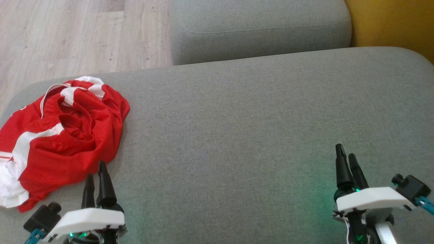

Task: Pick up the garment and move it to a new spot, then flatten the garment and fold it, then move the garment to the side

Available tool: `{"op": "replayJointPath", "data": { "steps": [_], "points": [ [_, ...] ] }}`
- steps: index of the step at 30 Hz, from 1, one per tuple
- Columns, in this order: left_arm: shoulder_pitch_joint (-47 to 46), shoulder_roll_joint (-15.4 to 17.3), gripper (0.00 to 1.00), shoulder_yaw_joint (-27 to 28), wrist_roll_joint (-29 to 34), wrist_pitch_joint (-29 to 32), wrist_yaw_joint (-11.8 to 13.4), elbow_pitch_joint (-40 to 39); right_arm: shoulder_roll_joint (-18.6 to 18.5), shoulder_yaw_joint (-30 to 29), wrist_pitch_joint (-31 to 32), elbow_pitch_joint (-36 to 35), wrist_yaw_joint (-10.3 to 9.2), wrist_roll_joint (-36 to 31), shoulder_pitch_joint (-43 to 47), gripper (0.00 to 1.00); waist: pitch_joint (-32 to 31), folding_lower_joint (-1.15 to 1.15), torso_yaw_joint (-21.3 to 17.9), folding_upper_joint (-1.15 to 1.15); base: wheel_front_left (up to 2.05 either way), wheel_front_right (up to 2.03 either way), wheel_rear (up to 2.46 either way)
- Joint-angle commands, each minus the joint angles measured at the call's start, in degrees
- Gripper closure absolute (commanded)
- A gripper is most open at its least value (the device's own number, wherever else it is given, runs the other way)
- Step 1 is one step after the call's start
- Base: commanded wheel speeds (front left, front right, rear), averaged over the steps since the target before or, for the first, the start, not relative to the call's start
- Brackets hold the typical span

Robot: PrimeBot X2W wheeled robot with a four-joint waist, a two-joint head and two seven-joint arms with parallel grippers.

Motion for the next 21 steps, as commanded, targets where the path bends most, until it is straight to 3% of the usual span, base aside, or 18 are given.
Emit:
{"op": "replayJointPath", "data": {
  "steps": [1, 21],
  "points": [
    [-2.81, 0.31, 0.00, 0.46, 2.28, -0.92, 0.27, -2.38, -0.36, 1.24, -0.89, -1.99, 0.25, -2.41, -3.75, 0.00, 0.01, 0.00, -0.02, 0.00, 0.00, 0.00, 0.00],
    [-3.15, 0.36, 0.00, -1.57, 14.76, -4.15, 1.25, -3.46, -0.44, 4.34, -4.10, -1.98, 0.32, -16.65, -4.95, 0.00, -0.04, 0.00, -0.26, 0.00, 0.00, 0.00, 0.00]
  ]
}}
